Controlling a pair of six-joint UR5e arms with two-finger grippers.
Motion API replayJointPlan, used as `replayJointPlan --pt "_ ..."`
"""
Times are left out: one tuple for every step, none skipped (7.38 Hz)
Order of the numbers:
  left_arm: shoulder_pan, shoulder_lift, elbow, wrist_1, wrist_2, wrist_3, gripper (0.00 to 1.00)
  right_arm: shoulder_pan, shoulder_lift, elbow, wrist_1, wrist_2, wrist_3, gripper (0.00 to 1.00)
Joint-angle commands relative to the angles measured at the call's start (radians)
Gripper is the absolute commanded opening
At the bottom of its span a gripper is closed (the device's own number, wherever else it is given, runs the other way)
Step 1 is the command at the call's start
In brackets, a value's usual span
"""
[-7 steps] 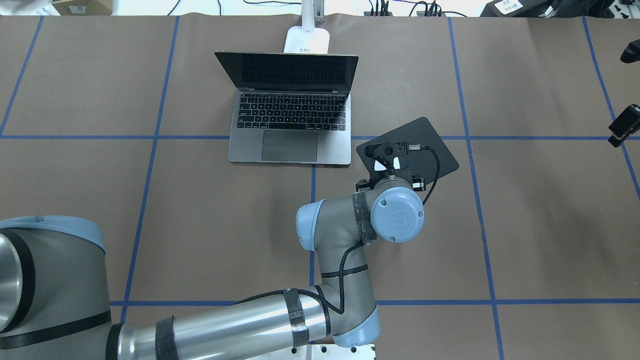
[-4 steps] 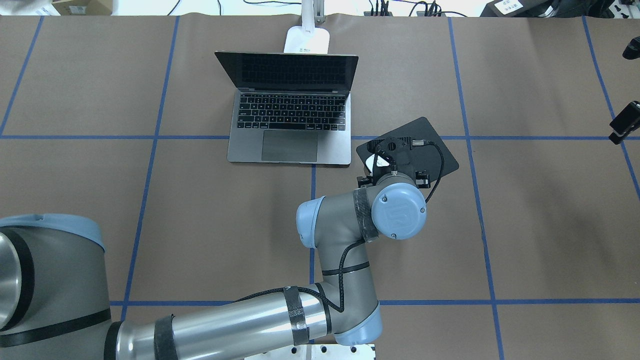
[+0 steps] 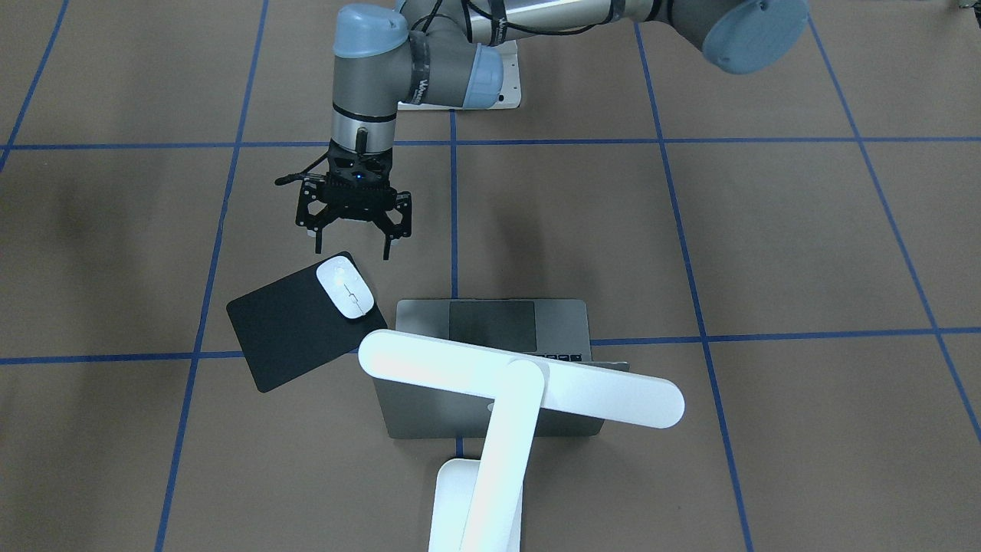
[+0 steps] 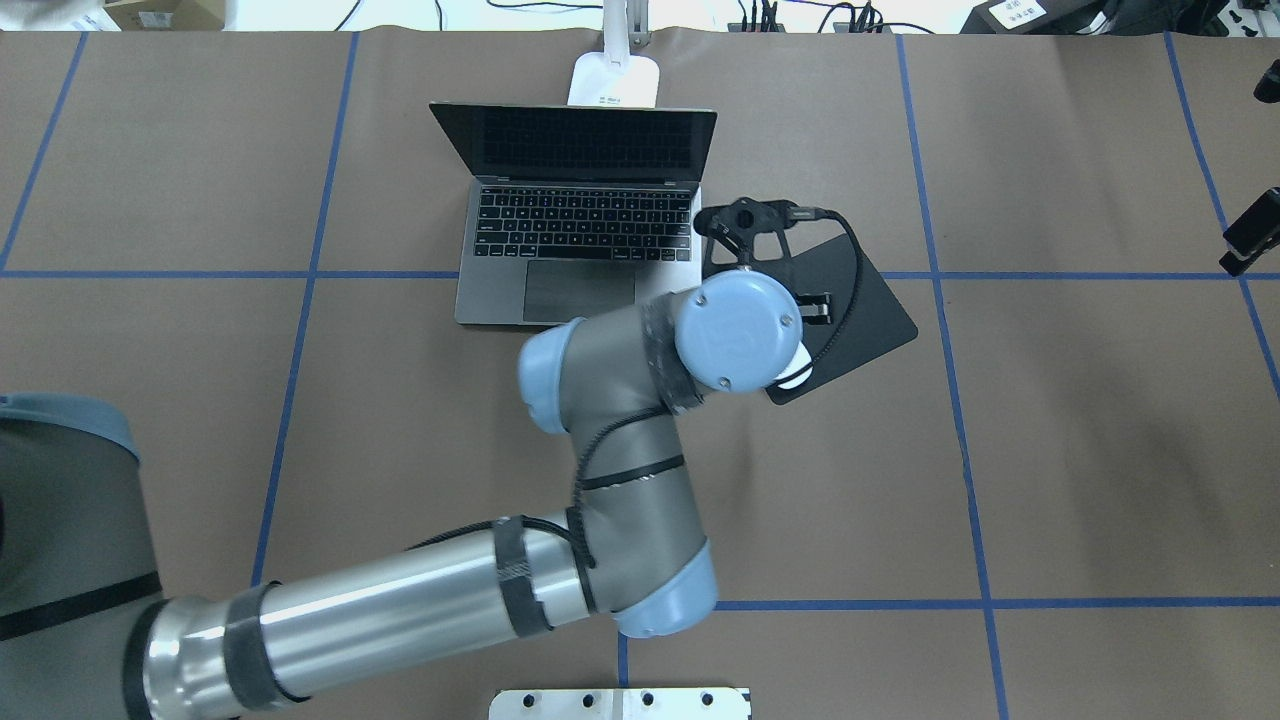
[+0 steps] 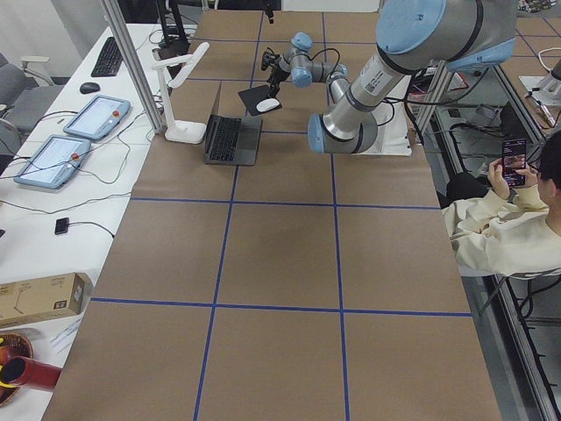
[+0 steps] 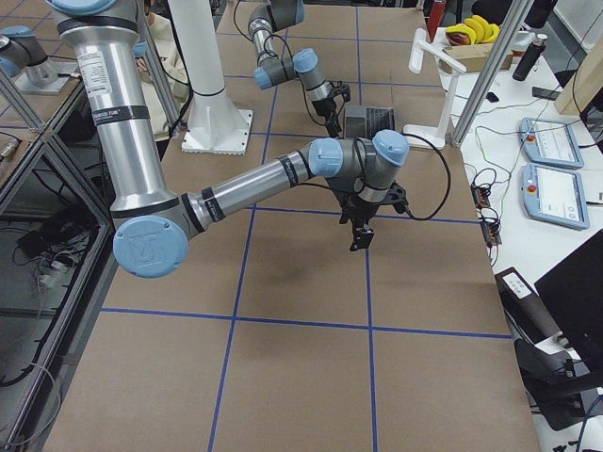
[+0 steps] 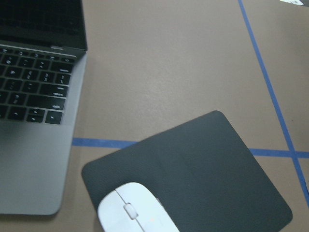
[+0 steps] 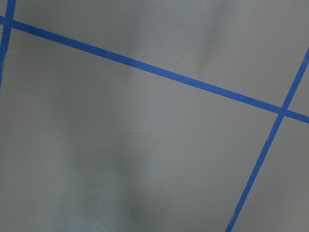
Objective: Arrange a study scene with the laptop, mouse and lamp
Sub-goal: 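Lower the white mouse onto the mouse pad and open the left gripper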
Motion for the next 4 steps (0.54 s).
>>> replayJointPlan --pt "-0.093 0.084 -0.198 0.167 -0.148 0.045 0.99 0.003 0.002 0.0 0.001 0.0 -0.002 1.0" --pt "-0.14 0.15 -0.245 0.189 -0.202 0.097 0.99 0.011 0.0 0.0 0.001 0.0 -0.005 1.0" --pt "-0.203 0.183 -0.249 0.192 -0.265 0.128 0.99 0.016 0.0 -0.001 0.001 0.0 -0.003 1.0" --pt "-0.282 0.21 -0.249 0.213 -0.361 0.231 0.99 0.022 -0.001 0.0 0.001 0.0 -0.003 1.0"
